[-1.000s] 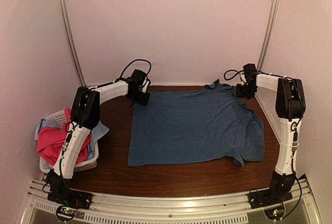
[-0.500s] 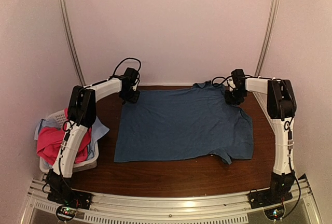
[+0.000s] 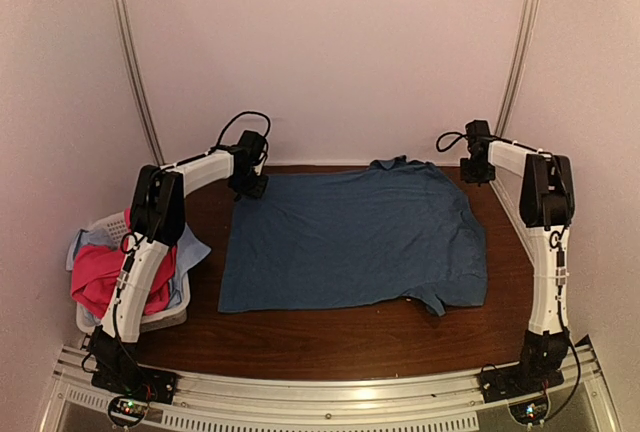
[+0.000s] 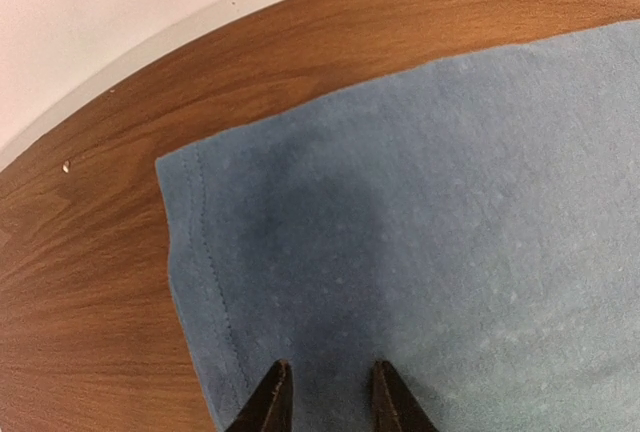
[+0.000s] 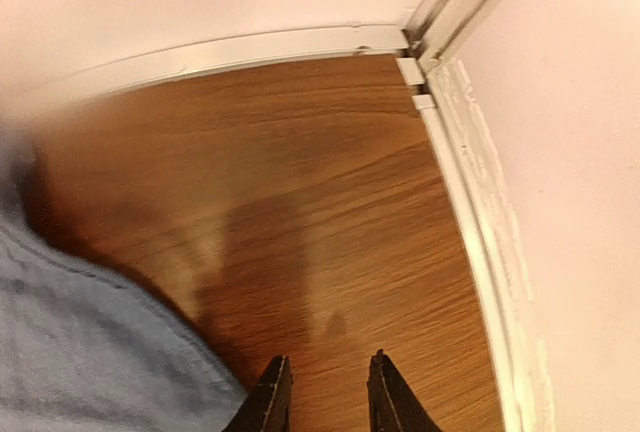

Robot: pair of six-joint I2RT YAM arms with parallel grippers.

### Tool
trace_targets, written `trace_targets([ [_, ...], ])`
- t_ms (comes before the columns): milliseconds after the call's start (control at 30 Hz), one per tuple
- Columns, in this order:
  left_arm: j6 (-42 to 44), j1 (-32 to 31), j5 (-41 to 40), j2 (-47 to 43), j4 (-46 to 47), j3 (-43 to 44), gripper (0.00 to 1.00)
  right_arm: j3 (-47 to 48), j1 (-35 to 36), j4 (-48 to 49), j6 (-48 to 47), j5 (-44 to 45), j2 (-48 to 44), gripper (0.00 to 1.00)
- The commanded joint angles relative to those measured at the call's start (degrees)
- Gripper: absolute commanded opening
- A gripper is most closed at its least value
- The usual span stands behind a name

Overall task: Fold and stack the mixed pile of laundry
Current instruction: Adjust the flattened T-shirt at the center of the board.

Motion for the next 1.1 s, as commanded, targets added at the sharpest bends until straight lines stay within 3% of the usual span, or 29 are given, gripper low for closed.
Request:
trace_targets([
  [0,0.5,1.8,-1.1,1.5,-5.1,-1.1,0.31,-1.4,-0.7,-0.8,-1.0,1.9,-3.1,0.29],
  [200,-0.1,1.9,1.5,-1.3,-4.3,-1.7,0.46,-16.4,1.7,5.2,0.2,-13.9,-14.7,0.34],
  [333,0.8,1.2,6.1,-10.8,1.8,-9.3,0.62,-25.2,4.7,5.7,1.7,-21.8,-20.9,0.37],
  [433,2.2,-1.4,5.7,-18.4,3.1,-14.3,0.69,-32.6,7.7,7.4,2.8,-26.0,-27.6,0.41],
  [600,0.3,-5.6,8.1,-29.9,6.0,-30.3,0.71,-44.6,13.0,8.0,6.5,-29.2,-36.1,0.41],
  [733,-2.7,-8.0,8.6,-33.7,8.5,-41.1,0.70,-53.0,14.3,10.6,8.4,-28.9,-38.0,0.41],
  [900,-5.9,-8.1,6.3,-32.9,10.0,-47.9,0.67,-56.6,13.3,12.9,8.6,-27.8,-36.3,0.42],
  [1067,-6.5,-7.2,3.3,-28.1,8.9,-45.8,0.66,-56.3,10.5,14.2,8.9,-27.4,-33.5,0.42],
])
